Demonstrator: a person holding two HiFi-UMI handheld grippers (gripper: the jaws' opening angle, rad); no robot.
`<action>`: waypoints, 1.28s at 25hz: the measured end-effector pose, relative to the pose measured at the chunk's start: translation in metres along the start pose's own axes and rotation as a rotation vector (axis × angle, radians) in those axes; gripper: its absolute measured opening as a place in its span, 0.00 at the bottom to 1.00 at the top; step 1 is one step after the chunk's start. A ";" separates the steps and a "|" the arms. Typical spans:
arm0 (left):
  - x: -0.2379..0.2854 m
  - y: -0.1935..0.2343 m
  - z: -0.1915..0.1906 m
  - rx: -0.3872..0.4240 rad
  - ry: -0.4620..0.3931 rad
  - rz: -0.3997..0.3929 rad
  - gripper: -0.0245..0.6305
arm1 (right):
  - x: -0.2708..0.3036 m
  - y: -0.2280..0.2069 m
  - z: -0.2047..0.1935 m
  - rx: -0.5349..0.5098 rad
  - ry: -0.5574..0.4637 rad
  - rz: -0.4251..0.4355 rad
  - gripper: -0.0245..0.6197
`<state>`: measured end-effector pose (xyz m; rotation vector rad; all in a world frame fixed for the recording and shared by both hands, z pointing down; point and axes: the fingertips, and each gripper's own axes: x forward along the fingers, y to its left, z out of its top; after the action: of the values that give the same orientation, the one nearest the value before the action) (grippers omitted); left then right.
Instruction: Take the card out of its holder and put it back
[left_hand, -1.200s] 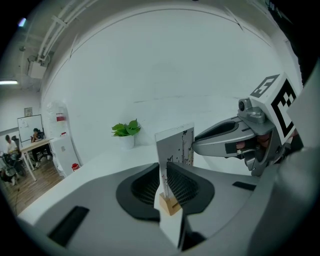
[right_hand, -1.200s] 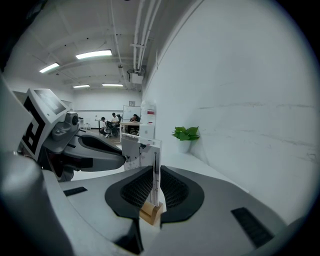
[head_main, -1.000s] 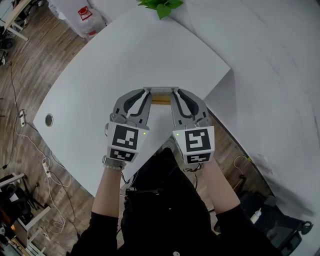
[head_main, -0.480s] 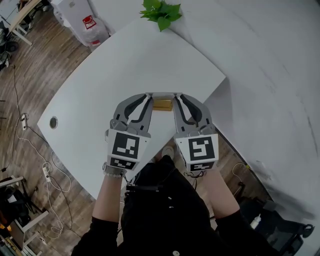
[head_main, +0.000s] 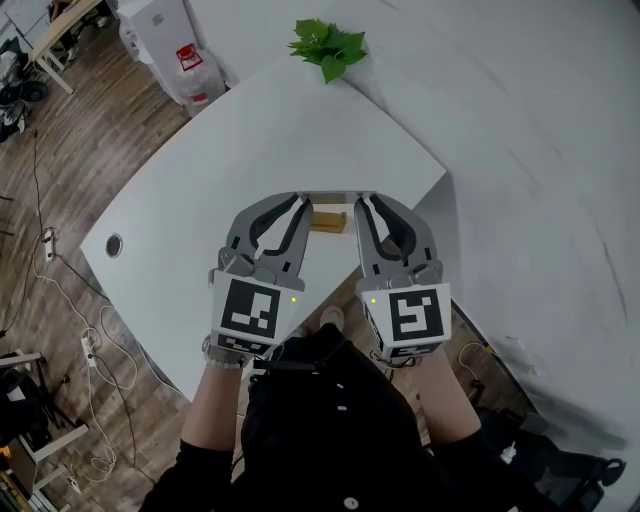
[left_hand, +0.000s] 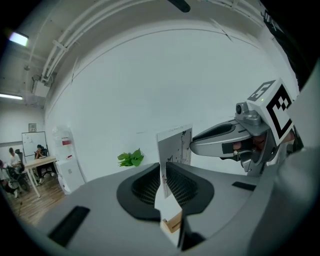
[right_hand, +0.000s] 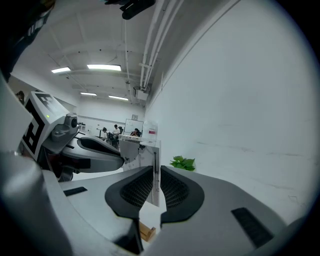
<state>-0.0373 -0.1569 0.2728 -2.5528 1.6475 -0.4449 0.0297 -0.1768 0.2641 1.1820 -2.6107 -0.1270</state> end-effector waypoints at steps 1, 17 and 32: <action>-0.002 0.001 0.004 0.001 -0.007 0.005 0.11 | -0.001 0.001 0.005 -0.008 -0.010 0.003 0.15; -0.008 0.006 0.020 -0.027 -0.007 0.045 0.11 | -0.008 0.000 0.020 -0.038 -0.028 0.018 0.15; 0.009 0.006 -0.007 0.041 0.052 0.015 0.11 | 0.005 0.004 -0.011 -0.004 0.064 0.043 0.15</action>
<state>-0.0409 -0.1666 0.2803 -2.5189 1.6545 -0.5434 0.0272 -0.1774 0.2758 1.1092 -2.5773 -0.0840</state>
